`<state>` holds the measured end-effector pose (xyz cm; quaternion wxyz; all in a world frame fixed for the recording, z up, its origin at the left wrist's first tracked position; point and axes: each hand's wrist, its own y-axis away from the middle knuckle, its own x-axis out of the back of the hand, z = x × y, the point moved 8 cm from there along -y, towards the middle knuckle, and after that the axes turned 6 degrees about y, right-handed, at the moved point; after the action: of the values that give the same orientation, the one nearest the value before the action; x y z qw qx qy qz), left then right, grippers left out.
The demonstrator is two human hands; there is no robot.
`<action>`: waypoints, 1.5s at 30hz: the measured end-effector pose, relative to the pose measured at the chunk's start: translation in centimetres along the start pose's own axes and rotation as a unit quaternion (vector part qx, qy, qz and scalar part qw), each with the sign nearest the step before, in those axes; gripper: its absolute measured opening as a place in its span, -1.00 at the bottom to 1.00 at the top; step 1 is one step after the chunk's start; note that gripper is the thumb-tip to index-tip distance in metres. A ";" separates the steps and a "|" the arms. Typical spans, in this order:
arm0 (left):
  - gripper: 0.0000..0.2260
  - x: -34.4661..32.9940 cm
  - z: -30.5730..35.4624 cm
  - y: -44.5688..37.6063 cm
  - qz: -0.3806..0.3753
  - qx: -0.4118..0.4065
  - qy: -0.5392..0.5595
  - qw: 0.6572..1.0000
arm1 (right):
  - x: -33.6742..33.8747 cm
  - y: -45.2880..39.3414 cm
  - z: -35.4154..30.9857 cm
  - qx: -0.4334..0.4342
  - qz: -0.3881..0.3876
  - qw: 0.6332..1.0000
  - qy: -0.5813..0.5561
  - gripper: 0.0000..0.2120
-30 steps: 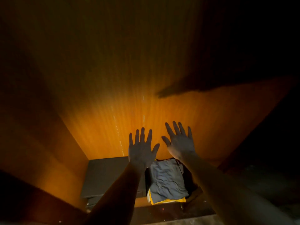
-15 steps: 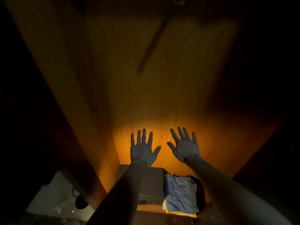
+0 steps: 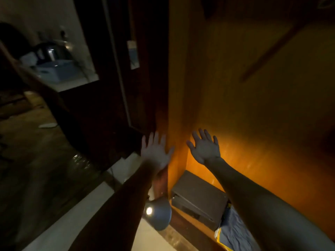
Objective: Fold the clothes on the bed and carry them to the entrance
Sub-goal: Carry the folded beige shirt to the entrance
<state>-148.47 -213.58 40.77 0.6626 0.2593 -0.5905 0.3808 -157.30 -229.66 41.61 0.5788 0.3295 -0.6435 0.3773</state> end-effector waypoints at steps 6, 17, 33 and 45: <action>-0.34 3.2 -14.3 3.6 0.055 0.084 -0.034 0.994 | -0.4 -1.6 -15.7 0.128 -0.027 0.991 -0.022 -0.42; -0.31 6.1 -44.8 12.9 0.032 0.283 -0.042 0.958 | -5.2 -3.4 -48.2 0.319 -0.061 0.946 -0.021 -0.42; -0.33 5.8 -69.7 14.7 -0.007 0.449 -0.056 0.892 | -9.7 -8.5 -79.0 0.464 -0.120 0.876 -0.060 -0.43; -0.30 8.3 -84.3 7.1 0.042 0.532 -0.033 0.845 | -11.7 -19.5 -95.3 0.524 -0.148 0.837 -0.049 -0.43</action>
<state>-104.78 -140.93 33.98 0.3869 0.5596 -0.3293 0.6547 -91.91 -156.89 36.32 0.3361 0.6926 -0.3211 0.5515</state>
